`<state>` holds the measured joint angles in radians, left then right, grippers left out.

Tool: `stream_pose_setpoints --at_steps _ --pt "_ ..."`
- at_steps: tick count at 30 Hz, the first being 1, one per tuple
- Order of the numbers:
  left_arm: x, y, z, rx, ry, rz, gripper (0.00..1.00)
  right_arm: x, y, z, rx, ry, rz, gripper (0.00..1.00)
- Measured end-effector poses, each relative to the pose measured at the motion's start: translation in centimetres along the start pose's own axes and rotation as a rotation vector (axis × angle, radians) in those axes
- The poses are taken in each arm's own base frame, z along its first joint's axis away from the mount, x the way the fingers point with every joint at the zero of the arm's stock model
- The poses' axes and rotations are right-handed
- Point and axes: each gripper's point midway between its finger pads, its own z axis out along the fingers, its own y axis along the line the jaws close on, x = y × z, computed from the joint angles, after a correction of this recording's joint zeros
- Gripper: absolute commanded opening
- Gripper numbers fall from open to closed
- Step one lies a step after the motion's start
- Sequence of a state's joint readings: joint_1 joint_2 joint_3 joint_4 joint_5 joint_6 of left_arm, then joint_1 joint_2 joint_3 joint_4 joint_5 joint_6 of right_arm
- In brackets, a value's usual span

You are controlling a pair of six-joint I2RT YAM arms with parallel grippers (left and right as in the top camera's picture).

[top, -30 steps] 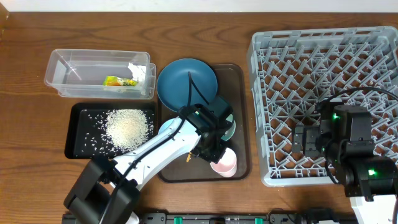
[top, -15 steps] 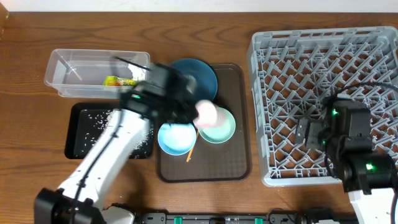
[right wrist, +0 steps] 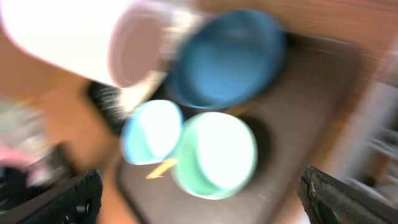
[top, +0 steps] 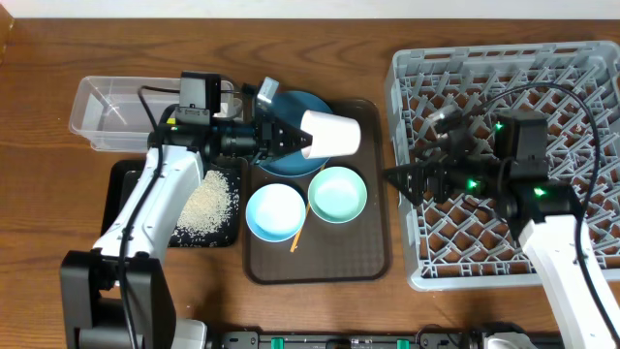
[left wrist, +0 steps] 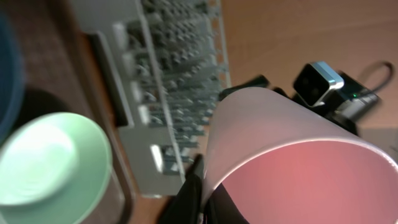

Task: Sort waste into correct bins and load items into the dishwasher rack
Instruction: 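Hand the pink cup from the left gripper to the right gripper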

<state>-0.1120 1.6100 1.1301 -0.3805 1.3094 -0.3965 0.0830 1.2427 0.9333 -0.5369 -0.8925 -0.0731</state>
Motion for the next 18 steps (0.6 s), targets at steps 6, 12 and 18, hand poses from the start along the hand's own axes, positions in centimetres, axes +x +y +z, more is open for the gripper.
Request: stream_pose_setpoints --at_steps 6,12,18 --pt "1.6 -2.3 1.6 0.102 0.089 0.048 0.06 -0.3 2.4 0.6 -0.216 -0.014 -0.051 0.99" --pt "3.3 -3.6 3.3 0.145 0.164 0.067 0.06 -1.5 4.2 0.4 -0.327 -0.066 -0.141 0.99" --pt "3.8 -3.8 3.7 0.151 0.183 0.071 0.06 -2.4 4.9 0.1 -0.365 -0.102 -0.207 0.99"
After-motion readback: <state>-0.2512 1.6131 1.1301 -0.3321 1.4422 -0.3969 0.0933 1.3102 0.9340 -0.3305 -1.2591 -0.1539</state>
